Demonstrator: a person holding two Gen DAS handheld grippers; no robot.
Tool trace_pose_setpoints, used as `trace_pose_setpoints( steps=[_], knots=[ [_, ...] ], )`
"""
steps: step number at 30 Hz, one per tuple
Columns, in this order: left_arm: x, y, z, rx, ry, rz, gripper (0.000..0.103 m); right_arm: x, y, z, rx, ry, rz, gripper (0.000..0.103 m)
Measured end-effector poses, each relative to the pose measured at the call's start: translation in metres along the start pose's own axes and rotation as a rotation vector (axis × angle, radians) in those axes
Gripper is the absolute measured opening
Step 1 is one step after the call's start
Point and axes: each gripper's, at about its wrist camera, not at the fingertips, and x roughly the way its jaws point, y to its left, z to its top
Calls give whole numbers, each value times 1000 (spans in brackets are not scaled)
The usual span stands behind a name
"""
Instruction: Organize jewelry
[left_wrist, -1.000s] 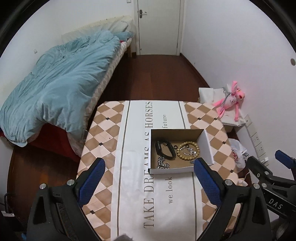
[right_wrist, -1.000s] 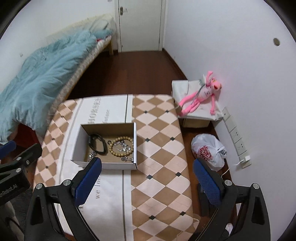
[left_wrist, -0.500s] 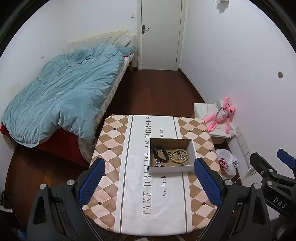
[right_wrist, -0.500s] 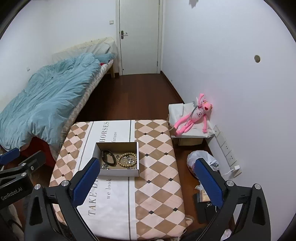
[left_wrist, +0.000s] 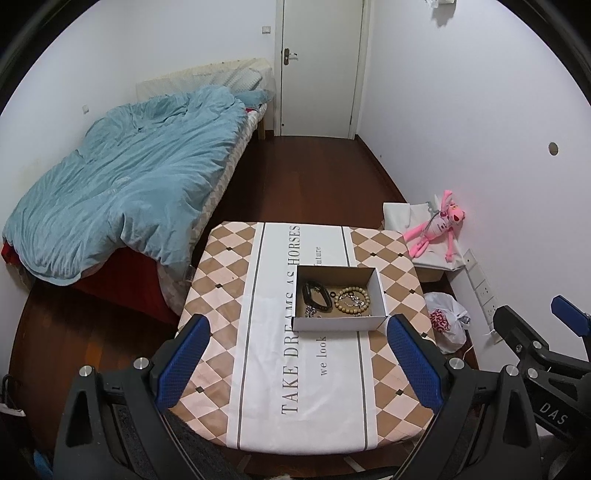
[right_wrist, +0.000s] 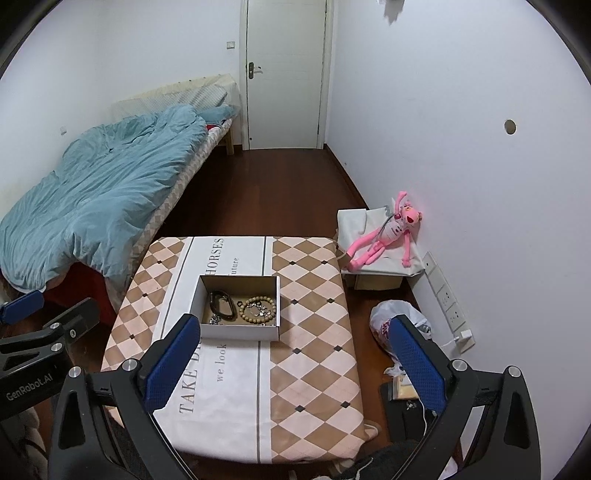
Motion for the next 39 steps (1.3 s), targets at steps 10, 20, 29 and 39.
trace_pose_setpoints(
  steps=[10,20,29,39],
  knots=[
    [27,-3,13,-16,64,-7,98,32,-3,12,8,47,-19,103],
    [60,-5,29,-14,116,15,98,74,1,31,-3,98,-41,103],
    [87,-8,35,12,146,53,98,112,3,35,-24,164,-51,103],
    [103,-7,32,10,184,56,98,129,3,34,-28,196,-57,103]
  ],
)
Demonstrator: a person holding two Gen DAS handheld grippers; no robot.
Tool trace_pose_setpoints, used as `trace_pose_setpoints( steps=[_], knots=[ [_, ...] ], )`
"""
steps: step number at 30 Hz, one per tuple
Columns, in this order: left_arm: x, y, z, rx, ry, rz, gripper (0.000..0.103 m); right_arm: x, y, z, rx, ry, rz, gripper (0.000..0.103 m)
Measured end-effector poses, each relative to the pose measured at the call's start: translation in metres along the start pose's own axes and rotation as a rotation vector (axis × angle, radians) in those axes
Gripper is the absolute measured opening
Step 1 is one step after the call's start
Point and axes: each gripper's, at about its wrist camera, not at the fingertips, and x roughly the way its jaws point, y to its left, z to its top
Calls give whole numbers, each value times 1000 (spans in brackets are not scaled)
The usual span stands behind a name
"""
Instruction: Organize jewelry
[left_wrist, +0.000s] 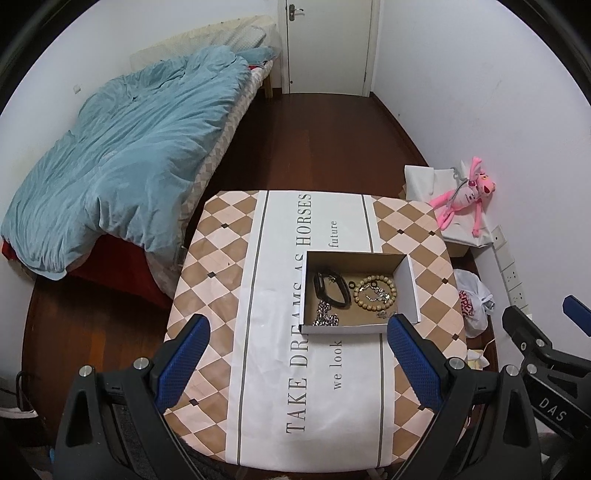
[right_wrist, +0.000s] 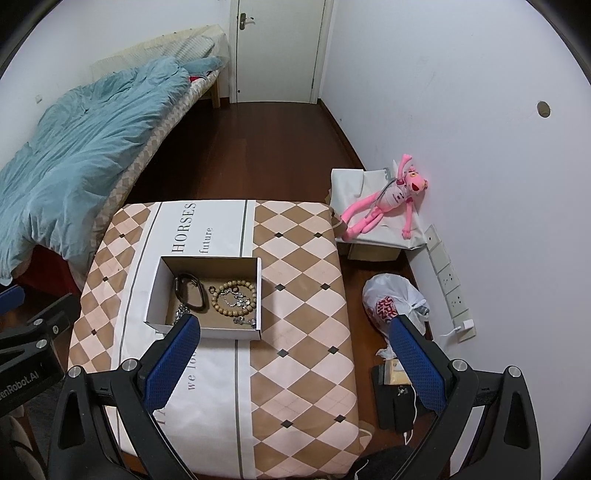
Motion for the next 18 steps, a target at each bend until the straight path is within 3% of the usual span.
trace_pose_setpoints(
  steps=[18],
  knots=[
    [6,0,-3,2,16,0,98,6,2,-4,0,24,17,103]
  ],
)
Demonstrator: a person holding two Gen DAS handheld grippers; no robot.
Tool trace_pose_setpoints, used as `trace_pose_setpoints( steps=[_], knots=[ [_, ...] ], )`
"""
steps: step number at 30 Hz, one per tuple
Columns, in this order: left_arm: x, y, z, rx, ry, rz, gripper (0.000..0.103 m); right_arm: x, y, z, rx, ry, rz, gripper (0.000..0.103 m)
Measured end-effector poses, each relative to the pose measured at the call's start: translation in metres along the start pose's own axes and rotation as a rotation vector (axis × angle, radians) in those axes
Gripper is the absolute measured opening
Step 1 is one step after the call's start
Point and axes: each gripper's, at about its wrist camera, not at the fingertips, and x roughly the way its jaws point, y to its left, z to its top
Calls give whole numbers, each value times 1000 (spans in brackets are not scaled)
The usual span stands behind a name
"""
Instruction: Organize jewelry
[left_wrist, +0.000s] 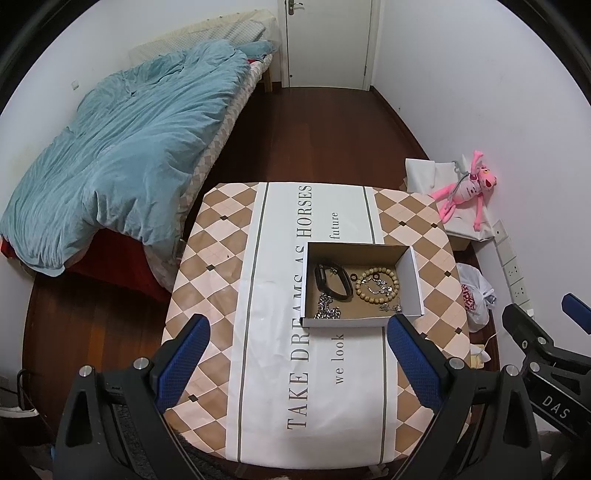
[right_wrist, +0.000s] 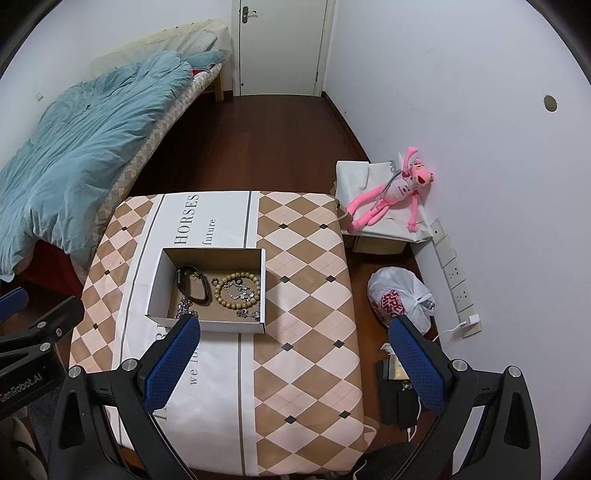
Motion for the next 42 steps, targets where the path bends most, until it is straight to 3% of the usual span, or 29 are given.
trace_pose_setpoints(
  steps=[42],
  knots=[
    [6,8,-9,7,14,6,98,1,3,-5,-9,11,6,103]
  ],
)
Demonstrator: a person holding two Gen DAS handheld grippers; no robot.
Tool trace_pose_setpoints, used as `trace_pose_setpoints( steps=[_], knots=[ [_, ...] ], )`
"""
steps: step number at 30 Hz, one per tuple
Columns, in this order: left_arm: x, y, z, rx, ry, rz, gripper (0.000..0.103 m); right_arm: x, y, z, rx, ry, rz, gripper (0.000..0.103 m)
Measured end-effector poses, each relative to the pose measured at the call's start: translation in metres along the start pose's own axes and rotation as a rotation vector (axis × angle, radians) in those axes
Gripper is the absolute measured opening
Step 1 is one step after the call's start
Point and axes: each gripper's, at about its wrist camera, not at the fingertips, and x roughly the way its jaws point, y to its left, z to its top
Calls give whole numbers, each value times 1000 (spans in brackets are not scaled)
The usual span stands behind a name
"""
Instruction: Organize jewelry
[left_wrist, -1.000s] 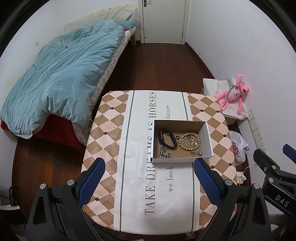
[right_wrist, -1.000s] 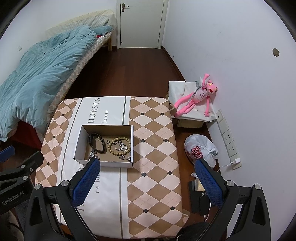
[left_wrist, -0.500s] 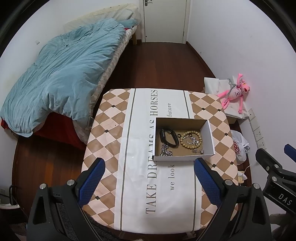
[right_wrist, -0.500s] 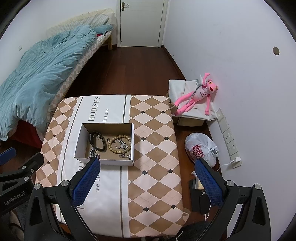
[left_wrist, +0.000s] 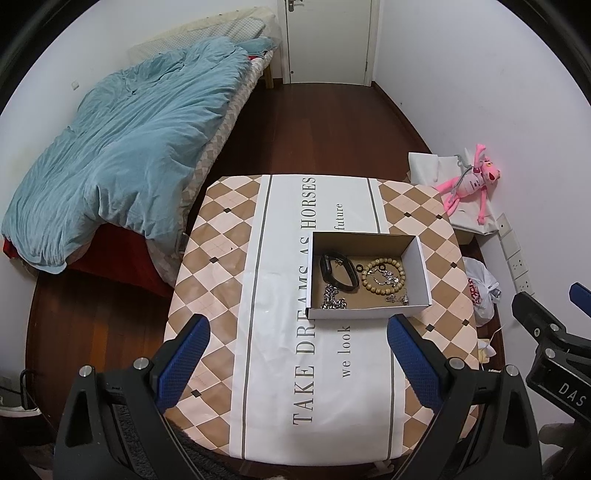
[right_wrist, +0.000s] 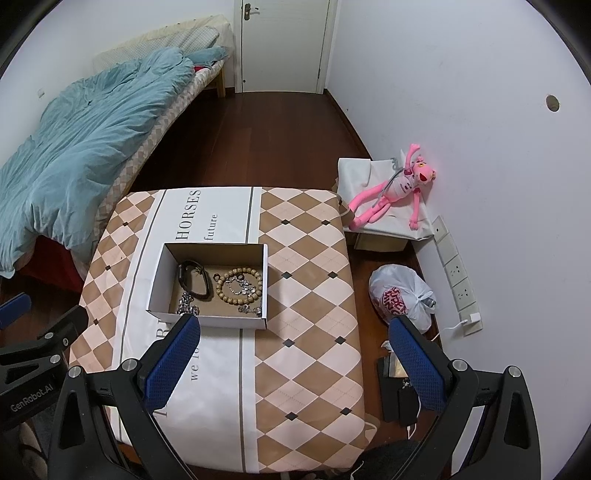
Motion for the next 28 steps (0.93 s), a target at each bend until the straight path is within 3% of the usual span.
trace_pose_setpoints(
  steps=[28],
  knots=[
    [3,0,-3,0,0,-3,98,1,-3,1,-4,5,3,103]
  ],
)
